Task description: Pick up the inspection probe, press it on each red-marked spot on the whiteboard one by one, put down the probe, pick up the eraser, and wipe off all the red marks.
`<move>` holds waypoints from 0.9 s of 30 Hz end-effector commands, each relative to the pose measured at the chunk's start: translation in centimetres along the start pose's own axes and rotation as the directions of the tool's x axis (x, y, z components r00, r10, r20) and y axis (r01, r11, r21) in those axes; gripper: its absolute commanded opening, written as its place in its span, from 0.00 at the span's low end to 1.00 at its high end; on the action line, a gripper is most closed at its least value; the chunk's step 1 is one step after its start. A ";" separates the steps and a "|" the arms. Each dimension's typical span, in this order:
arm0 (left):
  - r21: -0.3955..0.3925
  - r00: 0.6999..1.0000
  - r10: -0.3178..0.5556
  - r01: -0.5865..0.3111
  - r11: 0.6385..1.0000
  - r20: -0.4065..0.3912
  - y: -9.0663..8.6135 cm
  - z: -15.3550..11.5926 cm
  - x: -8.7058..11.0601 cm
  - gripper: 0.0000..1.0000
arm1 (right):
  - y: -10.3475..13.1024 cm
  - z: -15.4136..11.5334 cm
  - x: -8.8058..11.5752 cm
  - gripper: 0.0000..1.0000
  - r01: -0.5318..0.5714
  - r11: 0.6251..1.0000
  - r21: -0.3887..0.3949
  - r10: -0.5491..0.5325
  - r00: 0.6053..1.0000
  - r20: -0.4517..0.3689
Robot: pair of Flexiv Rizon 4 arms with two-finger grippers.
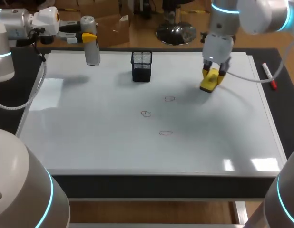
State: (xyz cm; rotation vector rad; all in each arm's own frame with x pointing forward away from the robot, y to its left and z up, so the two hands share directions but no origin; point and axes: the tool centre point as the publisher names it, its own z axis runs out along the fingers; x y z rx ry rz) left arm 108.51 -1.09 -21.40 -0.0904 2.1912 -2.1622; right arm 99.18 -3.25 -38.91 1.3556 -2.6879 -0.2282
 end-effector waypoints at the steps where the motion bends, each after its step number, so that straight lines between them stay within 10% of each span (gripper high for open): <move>1: -0.001 1.000 -0.001 0.001 1.000 -0.002 -0.2 0.0 -0.1 0.00 | 0.4 -0.3 4.3 0.00 -0.015 1.000 0.023 0.014 0.998 0.056; 14: -0.001 1.000 -0.001 0.001 1.000 -0.002 -0.2 0.0 -0.1 0.00 | -0.1 0.3 9.8 0.00 -0.095 0.995 0.005 0.094 0.994 0.050; 27: -0.001 1.000 -0.001 0.001 1.000 -0.002 -0.2 0.0 -0.1 0.00 | 0.1 0.2 10.3 0.00 -0.079 0.997 0.020 0.078 0.996 0.045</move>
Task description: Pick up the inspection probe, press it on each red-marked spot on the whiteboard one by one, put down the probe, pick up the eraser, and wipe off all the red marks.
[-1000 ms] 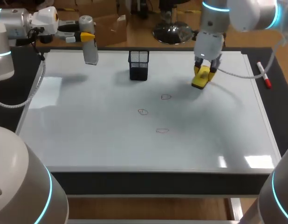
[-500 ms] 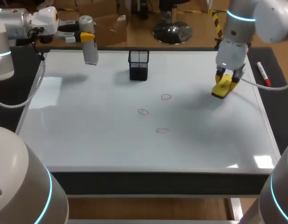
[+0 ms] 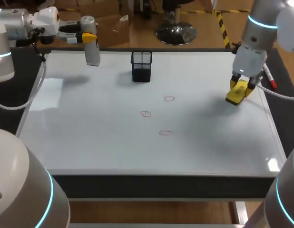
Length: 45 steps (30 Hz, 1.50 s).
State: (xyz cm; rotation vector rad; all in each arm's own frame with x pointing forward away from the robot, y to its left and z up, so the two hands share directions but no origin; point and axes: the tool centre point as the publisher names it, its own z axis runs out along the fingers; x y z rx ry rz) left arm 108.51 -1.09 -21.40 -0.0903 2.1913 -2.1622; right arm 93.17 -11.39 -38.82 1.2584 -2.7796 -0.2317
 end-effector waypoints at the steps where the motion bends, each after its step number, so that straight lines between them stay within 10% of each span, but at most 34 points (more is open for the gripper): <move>1: -0.001 1.000 -0.001 0.001 1.000 -0.002 -0.2 0.0 -0.1 0.00 | 0.1 -0.1 0.2 0.00 0.001 1.000 0.005 -0.001 1.000 0.000; 23: -0.001 1.000 -0.001 0.001 1.000 -0.002 -0.2 0.0 -0.1 0.00 | 0.1 -0.1 0.2 0.00 0.001 1.000 0.005 -0.001 1.000 0.000; 45: 0.037 0.999 0.042 -0.040 0.998 -0.031 -2.6 5.3 12.4 0.00 | 0.1 -0.1 0.2 0.00 0.001 1.000 0.005 -0.001 1.000 0.000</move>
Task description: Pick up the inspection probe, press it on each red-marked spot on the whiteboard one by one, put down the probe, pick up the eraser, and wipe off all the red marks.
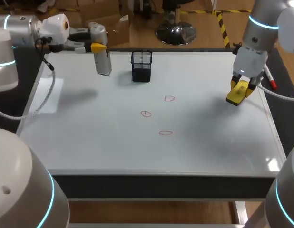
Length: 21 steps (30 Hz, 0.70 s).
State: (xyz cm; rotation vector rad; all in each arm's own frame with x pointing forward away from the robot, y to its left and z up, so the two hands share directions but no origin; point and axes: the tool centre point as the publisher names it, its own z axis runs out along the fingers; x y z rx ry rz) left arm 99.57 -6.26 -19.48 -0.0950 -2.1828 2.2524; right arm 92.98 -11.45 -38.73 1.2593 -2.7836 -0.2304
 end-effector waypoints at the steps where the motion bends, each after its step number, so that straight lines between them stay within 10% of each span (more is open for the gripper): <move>1: -0.005 0.996 0.005 -0.005 1.000 0.084 -0.7 1.8 3.4 0.00 | 0.0 -0.1 0.0 0.00 0.002 1.000 0.003 -0.002 1.000 -0.003; 21: -0.016 0.997 -0.041 0.040 0.999 -0.065 2.8 8.7 10.7 0.00 | 0.0 -0.1 0.0 0.00 0.002 1.000 0.003 -0.002 1.000 -0.003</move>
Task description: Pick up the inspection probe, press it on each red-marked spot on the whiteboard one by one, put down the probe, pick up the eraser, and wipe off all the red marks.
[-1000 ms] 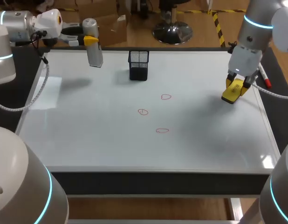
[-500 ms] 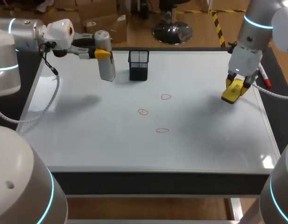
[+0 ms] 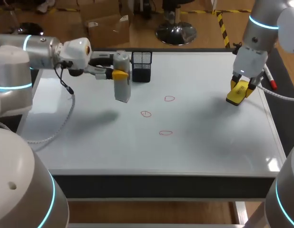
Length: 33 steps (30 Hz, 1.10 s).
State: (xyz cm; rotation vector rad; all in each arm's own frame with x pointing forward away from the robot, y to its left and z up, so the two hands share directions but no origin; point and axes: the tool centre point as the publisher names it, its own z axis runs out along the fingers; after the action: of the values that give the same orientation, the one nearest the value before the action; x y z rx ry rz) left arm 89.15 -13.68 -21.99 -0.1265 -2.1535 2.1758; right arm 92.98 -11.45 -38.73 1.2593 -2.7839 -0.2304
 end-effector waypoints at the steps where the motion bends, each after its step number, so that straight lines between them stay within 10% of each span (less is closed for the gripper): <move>1: 0.000 1.000 0.005 -0.005 1.000 -0.007 0.6 1.2 0.7 0.00 | 0.0 -0.1 0.0 0.00 0.002 1.000 0.003 -0.002 1.000 -0.003; 33: 0.031 0.996 -0.017 0.020 0.999 -0.090 3.7 6.7 2.6 0.00 | 0.0 -0.1 0.0 0.00 0.002 1.000 0.003 -0.002 1.000 -0.003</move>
State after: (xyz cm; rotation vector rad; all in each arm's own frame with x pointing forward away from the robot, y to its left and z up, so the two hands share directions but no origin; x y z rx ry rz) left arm 85.55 -19.77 -25.34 -0.2010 -2.0727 2.1472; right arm 92.98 -11.46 -38.74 1.2594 -2.7841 -0.2305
